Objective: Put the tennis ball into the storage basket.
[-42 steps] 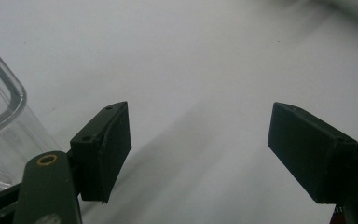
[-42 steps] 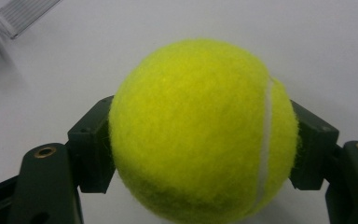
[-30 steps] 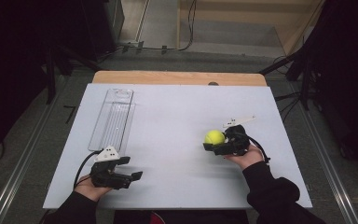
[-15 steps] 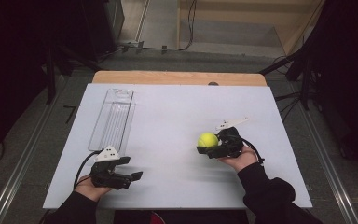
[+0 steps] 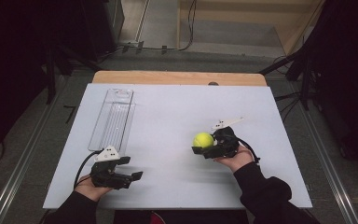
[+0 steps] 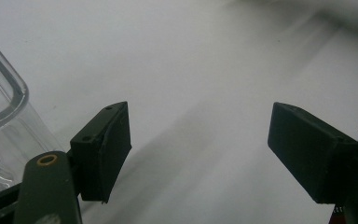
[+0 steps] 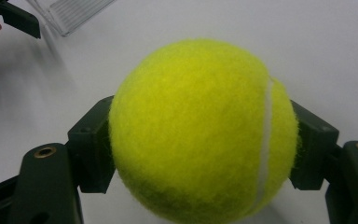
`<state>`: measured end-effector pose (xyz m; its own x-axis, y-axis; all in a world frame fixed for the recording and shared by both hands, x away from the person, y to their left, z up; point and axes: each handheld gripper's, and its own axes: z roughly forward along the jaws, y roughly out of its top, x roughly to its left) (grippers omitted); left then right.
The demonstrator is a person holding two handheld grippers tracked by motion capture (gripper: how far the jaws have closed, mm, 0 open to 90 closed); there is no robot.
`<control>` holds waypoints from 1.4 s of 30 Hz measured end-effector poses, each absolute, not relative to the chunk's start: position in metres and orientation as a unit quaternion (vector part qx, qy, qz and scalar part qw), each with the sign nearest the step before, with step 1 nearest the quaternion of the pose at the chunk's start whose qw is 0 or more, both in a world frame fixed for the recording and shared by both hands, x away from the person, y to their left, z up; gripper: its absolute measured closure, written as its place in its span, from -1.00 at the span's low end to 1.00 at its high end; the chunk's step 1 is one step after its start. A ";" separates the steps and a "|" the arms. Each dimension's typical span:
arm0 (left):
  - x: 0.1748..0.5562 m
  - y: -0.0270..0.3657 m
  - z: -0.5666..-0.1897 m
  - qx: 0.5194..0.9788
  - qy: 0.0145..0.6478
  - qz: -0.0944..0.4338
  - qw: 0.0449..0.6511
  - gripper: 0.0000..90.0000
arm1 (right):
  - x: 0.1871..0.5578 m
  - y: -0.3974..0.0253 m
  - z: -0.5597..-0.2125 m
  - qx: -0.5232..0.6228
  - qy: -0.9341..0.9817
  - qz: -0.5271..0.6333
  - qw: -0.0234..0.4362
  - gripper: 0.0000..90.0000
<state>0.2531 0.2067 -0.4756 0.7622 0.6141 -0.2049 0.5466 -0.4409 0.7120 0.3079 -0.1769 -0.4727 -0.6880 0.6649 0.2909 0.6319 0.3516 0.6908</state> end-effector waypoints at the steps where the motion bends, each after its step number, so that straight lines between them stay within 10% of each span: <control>1: 0.253 0.207 -0.476 0.848 0.342 0.042 0.403 -0.51 | 0.308 -0.176 -0.473 0.393 0.823 0.411 0.020 -0.49; 42: 0.255 0.206 -0.476 0.849 0.339 0.040 0.404 -0.51 | 0.326 -0.133 -0.459 0.368 0.833 0.413 0.004 -0.48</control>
<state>0.2554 0.2058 -0.4762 0.7662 0.6088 -0.2054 0.5435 -0.4436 0.7126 0.3262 -0.1325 -0.4588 -0.7290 0.6164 0.2978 0.6098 0.3871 0.6916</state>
